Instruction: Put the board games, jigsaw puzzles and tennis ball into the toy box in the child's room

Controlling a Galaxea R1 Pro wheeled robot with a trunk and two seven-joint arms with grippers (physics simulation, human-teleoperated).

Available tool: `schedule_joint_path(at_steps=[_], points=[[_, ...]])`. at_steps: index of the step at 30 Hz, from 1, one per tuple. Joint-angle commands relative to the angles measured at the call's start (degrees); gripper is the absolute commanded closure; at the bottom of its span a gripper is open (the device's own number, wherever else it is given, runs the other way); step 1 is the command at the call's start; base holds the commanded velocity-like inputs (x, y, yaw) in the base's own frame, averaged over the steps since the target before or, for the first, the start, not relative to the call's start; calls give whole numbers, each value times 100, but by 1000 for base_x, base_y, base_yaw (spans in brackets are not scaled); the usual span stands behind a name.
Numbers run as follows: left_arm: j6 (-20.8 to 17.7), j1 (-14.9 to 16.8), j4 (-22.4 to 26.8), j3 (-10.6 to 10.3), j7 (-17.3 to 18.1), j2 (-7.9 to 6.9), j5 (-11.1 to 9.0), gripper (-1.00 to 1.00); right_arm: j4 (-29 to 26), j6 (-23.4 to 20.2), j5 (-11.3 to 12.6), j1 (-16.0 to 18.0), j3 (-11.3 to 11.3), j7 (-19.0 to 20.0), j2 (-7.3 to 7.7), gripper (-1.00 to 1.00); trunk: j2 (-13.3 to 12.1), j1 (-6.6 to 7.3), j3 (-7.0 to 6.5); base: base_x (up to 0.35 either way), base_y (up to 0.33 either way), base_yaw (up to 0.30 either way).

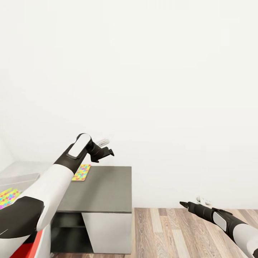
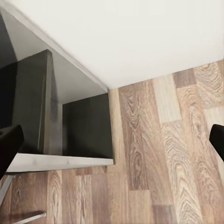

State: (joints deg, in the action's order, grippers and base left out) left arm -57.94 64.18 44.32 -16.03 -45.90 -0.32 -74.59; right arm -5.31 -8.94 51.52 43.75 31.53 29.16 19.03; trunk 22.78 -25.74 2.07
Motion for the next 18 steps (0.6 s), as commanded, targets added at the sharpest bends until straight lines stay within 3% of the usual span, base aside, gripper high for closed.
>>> schedule_joint_path(at_steps=[1,8,12,18], points=[[13,7,-14,-19,-53,-3,-53,-100,-5,-38,60,4,29,11,4,-100,14,-5,14,54,-35,0],[62,4,-100,-16,-60,-9,-43,-100,-5,-31,60,3,29,11,4,-100,14,-5,14,23,-15,0],[169,0,-230,-12,-71,-17,73,-100,-5,-30,60,2,29,11,4,-100,14,-5,14,4,-3,0],[562,5,-556,1,-76,-139,632,-100,-5,-29,59,2,29,11,4,-100,14,-5,14,59,-1,0]])
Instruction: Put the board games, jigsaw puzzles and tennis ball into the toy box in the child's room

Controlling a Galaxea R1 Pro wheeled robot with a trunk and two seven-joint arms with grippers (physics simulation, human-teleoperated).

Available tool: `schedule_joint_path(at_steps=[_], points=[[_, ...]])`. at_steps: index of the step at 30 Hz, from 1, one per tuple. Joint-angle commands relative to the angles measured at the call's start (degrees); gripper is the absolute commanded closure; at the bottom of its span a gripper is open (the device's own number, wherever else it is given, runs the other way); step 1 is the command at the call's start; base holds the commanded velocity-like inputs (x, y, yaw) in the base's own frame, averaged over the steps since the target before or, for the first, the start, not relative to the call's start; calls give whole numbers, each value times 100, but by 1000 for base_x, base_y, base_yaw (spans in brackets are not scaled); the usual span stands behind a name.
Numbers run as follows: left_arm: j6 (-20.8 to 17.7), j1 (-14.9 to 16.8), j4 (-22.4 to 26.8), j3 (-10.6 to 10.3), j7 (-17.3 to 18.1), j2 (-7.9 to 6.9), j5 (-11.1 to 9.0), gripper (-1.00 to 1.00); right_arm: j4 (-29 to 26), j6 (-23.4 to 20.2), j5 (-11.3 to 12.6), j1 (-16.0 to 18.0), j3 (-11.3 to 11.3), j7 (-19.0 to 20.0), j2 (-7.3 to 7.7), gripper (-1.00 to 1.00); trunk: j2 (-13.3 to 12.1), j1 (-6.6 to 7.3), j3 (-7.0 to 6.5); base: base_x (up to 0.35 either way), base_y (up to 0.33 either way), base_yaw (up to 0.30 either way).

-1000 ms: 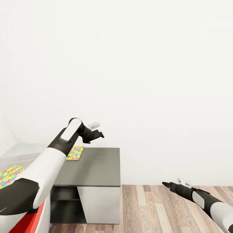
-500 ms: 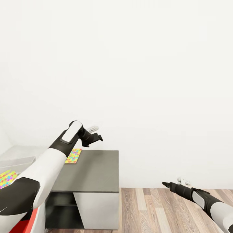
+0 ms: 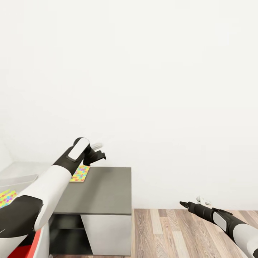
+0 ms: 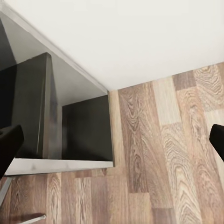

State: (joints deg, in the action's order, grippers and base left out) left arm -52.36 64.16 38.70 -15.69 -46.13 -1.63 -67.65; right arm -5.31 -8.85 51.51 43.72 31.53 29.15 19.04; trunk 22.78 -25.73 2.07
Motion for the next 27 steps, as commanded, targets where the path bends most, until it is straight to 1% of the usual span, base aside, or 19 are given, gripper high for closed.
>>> schedule_joint_path(at_steps=[1,3,5,6,8,9,13,17,19,21,23,25,27], points=[[41,7,-24,-32,-54,-24,-6,-100,-5,-37,60,5,29,11,4,-100,14,-5,14,96,0,0],[135,8,-116,-28,-47,-68,129,-100,-5,-37,61,7,29,11,4,-100,14,-5,14,107,0,0],[174,8,-173,-29,-43,-104,194,-100,-5,-36,61,6,29,11,4,-100,14,-5,14,116,0,0],[202,8,-221,-33,-41,-149,242,-100,-5,-35,61,6,29,11,4,-100,14,-5,14,131,0,0],[220,8,-255,-37,-39,-198,279,-100,-5,-32,61,6,29,11,4,-100,14,-5,14,151,0,0],[232,9,-278,-41,-38,-251,306,-100,-5,-31,61,7,29,11,4,-100,14,-5,14,197,0,0],[250,9,-308,-46,-37,-381,389,-100,-5,-29,61,6,29,11,4,-100,14,-5,14,241,-21,0],[279,9,-320,-48,-38,-457,536,-100,-5,-29,61,6,29,11,4,-100,14,-5,14,128,-35,4],[318,9,-323,-51,-38,-468,603,-100,-5,-29,61,6,29,11,4,-100,14,-5,14,49,-13,46],[383,9,-326,-54,-37,-477,735,-100,-5,-29,61,6,29,11,4,-100,14,-5,14,25,-7,110],[435,5,-330,-52,-37,-483,953,-100,-5,-29,61,5,29,11,4,-100,14,-5,14,12,-3,171],[465,2,-337,-50,-37,-485,1095,-100,-5,-29,61,5,29,11,4,-100,14,-5,14,6,-2,192],[488,1,-341,-49,-37,-486,1181,-100,-5,-29,60,5,29,11,4,-100,14,-5,14,3,-1,124]])
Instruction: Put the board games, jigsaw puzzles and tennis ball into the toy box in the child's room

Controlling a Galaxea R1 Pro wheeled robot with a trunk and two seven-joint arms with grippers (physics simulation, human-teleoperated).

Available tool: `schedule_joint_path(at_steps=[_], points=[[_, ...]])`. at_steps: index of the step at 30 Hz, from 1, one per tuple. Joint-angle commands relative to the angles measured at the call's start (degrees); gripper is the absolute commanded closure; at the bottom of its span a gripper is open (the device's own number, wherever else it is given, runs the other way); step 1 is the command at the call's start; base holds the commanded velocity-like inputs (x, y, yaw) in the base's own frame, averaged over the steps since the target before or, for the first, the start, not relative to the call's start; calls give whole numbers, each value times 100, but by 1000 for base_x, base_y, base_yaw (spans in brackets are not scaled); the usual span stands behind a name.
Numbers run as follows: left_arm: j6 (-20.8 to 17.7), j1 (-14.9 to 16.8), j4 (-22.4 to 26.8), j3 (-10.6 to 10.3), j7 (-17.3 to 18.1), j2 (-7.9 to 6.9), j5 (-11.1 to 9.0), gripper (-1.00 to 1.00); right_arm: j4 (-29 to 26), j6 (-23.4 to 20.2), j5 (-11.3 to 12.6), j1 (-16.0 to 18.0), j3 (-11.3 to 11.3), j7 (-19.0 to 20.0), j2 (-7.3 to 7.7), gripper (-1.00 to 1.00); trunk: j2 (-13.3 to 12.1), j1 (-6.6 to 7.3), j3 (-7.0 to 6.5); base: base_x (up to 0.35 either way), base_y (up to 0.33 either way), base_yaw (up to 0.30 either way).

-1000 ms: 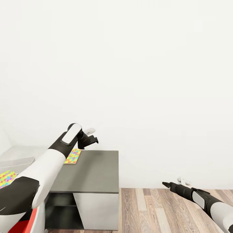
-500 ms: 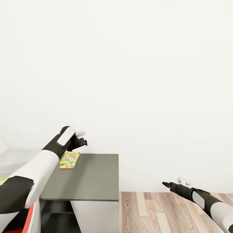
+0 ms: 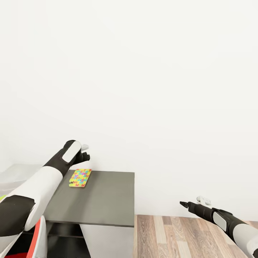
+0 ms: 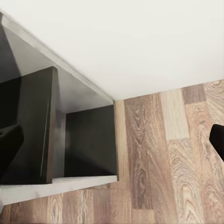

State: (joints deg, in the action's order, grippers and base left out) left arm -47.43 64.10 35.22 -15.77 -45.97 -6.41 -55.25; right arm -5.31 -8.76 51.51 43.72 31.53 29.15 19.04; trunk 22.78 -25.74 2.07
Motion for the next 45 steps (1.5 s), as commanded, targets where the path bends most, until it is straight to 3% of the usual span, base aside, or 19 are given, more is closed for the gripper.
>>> schedule_joint_path(at_steps=[1,6,25,35,45], points=[[7,7,6,-41,-53,-8,-40,-100,-5,-38,61,5,29,11,4,-100,14,-4,14,2,-1,77],[207,6,-155,-40,-53,-9,38,-100,-5,-38,61,5,30,11,2,-100,14,-4,14,1,0,27],[269,6,-288,-57,-45,-8,91,-100,-5,-38,61,6,31,11,-4,-100,14,-4,14,94,0,60],[274,6,-286,-57,-42,-9,544,-100,-5,-38,61,5,31,11,3,-100,14,-4,14,134,0,5],[197,11,-287,-53,-20,-4,590,-100,-5,-40,48,5,43,20,1,-100,14,-4,14,43,0,0]])
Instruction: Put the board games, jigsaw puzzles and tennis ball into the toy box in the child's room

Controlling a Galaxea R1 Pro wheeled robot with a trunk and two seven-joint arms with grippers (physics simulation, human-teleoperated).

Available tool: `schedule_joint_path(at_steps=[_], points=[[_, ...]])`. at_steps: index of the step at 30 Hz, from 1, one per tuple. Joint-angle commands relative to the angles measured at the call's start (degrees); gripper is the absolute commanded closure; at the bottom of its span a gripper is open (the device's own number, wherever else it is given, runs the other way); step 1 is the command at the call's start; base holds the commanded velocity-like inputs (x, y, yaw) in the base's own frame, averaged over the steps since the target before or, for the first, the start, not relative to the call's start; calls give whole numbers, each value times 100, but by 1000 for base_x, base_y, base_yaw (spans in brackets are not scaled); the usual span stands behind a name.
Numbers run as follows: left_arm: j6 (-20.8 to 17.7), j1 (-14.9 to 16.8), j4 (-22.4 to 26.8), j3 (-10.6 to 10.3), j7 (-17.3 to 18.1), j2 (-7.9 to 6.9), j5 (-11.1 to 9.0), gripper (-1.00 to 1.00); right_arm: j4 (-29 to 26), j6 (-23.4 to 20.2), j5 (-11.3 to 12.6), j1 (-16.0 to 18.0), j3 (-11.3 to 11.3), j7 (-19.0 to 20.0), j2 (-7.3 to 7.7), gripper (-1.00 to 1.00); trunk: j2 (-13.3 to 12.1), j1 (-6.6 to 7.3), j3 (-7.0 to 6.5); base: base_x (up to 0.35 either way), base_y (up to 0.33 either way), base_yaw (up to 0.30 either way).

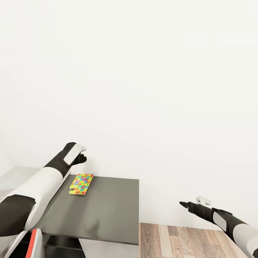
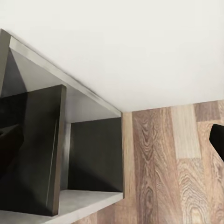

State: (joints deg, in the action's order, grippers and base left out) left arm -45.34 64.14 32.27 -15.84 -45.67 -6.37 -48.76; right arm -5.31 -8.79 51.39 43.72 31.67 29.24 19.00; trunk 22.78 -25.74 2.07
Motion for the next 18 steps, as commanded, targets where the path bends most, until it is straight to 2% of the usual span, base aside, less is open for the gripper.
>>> schedule_joint_path(at_steps=[1,6,8,10,15,18], points=[[-38,8,7,-64,-50,-8,-57,-100,-5,-37,59,5,29,13,4,-100,14,-4,14,6,0,0],[-357,22,7,-365,-50,-4,78,-100,-5,-42,-66,5,32,22,6,-100,14,-4,14,3,0,0],[-498,36,-1,-571,-47,-8,169,-100,-5,-43,-289,5,32,24,2,-100,14,-4,14,0,0,0],[-547,44,-74,-652,-43,-15,210,-100,-5,-44,-445,5,32,27,0,-100,14,-4,14,0,0,0],[-576,51,-454,-726,105,-32,262,-100,-5,-36,-591,5,31,29,-2,-100,14,-4,14,0,0,0],[-555,53,-555,-735,413,-83,325,-100,-5,-26,-617,5,26,25,-2,-100,14,-4,14,0,0,0]])
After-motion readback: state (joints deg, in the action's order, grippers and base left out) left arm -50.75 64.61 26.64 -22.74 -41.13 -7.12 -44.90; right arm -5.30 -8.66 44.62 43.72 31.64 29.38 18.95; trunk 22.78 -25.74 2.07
